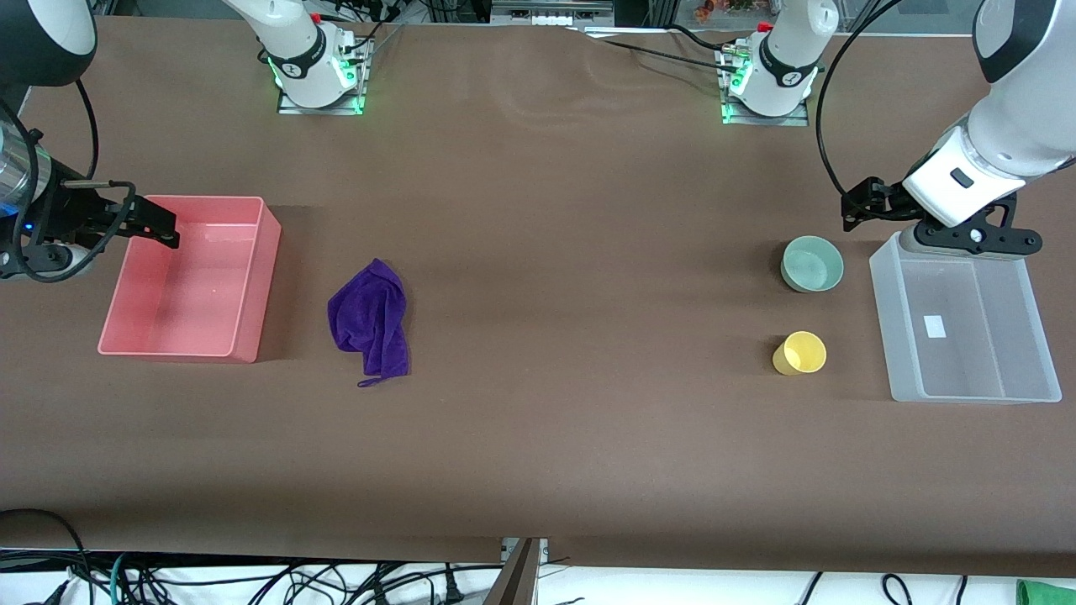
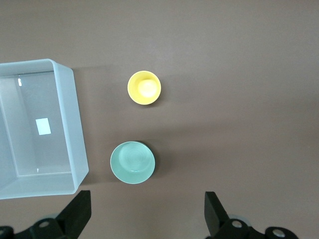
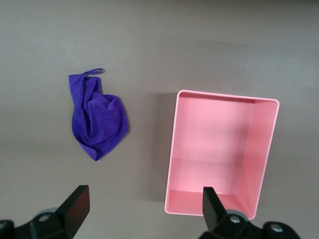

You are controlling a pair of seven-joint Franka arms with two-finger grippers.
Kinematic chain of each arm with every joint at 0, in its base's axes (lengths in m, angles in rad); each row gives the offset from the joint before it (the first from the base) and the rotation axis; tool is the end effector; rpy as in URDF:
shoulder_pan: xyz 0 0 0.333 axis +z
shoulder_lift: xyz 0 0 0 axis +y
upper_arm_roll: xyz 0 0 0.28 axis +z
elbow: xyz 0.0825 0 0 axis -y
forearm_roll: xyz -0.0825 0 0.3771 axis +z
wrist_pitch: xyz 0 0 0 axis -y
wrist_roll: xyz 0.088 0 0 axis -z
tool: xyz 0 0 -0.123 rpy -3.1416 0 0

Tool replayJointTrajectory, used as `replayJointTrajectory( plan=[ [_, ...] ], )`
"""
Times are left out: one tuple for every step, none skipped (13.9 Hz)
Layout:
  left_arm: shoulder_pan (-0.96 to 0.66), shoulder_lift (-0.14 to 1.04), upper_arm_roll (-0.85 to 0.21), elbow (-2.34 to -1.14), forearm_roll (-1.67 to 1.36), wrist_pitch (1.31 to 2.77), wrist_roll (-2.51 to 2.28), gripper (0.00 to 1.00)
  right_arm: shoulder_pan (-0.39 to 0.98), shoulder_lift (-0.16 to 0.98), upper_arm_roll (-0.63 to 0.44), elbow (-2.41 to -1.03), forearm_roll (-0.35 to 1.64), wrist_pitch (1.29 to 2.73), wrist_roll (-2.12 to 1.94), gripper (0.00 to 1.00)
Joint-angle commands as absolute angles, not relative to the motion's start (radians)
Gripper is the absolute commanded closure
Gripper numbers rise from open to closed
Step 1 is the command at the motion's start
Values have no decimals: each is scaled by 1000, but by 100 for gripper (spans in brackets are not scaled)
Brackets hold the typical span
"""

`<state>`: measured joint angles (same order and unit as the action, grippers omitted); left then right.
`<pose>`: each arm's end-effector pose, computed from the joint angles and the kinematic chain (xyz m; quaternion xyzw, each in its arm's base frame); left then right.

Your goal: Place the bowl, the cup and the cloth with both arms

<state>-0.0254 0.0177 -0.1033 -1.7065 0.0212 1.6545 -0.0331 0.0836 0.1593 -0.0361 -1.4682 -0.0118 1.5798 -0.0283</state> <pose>0.5477 -0.0681 0.5066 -0.9981 0.0490 0.0339 0.0124 0.5884 0.0279 0.5304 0.9989 0.0382 -0.0237 0.0090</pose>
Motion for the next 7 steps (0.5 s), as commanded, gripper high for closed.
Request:
replayJointTrajectory(
  plan=[
    [-34, -2, -115, -1703, -6, 1638, -61, 0, 81, 147, -34, -1477, -11, 1586, -20, 0],
    [-34, -2, -115, -1703, -6, 1632, -60, 0, 81, 147, -35, -1477, -9, 1585, -20, 0],
    [-32, -2, -115, -1701, -6, 1632, -60, 0, 81, 149, -34, -1477, -11, 1583, -20, 0],
    [-34, -2, -115, -1703, -6, 1632, -60, 0, 81, 149, -34, -1477, -9, 1585, -20, 0],
    [-32, -2, -114, -1701, -6, 1632, -58, 0, 81, 149, -32, -1479, -9, 1586, -23, 0],
    [-34, -2, -115, -1701, -6, 1631, -60, 0, 84, 150, -31, -1479, -9, 1586, -25, 0],
    [-34, -2, -115, -1701, -6, 1631, -60, 0, 89, 150, -29, -1479, -9, 1586, -23, 0]
  ],
)
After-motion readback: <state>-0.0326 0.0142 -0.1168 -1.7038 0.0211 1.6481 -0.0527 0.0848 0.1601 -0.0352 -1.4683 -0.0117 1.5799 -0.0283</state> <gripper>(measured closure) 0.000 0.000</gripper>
